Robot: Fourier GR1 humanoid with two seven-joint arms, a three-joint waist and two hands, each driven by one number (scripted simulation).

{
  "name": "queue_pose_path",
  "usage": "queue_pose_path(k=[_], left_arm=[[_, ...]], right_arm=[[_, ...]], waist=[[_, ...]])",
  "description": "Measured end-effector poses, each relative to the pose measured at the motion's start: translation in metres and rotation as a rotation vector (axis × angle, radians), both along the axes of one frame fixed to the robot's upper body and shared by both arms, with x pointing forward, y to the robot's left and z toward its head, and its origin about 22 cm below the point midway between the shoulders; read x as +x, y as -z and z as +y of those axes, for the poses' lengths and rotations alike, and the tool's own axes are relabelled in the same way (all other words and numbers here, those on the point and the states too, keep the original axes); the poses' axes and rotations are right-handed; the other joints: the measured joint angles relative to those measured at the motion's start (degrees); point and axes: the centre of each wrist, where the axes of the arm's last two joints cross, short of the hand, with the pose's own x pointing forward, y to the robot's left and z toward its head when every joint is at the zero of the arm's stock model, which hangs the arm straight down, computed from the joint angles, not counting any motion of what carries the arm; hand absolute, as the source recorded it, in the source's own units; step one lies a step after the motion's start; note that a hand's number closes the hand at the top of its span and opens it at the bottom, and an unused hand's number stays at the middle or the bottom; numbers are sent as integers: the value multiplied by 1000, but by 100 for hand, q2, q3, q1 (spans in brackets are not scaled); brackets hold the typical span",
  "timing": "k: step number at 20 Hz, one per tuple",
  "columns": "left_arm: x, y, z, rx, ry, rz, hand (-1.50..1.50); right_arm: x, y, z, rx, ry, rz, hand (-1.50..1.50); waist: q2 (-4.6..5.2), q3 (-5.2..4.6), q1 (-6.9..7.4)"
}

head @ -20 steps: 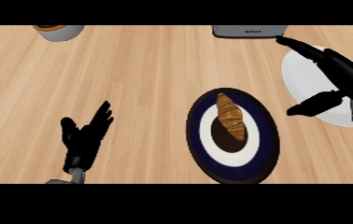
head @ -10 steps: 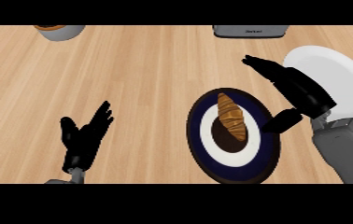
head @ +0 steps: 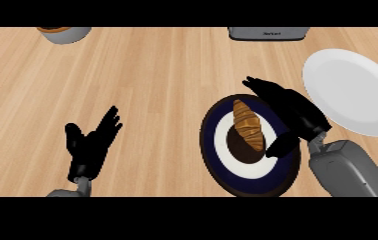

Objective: Pick the croissant from the plate and place it in the plate

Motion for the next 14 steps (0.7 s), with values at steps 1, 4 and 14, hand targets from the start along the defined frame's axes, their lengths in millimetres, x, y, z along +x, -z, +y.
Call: queue_pose_path(k=[1, 4, 14], left_arm=[[-2, -1, 2, 3, -1, 1, 0], [-2, -2, -3, -5, -2, 7, 0], [-6, 1, -4, 1, -7, 2, 0]], right_arm=[[1, 0, 4, -2, -1, 6, -150], [-4, 7, 12, -3, -4, 17, -150], [-4, 27, 20, -103, 42, -20, -150]], waist=[[3, 0, 3], [6, -4, 1], [1, 5, 10]])
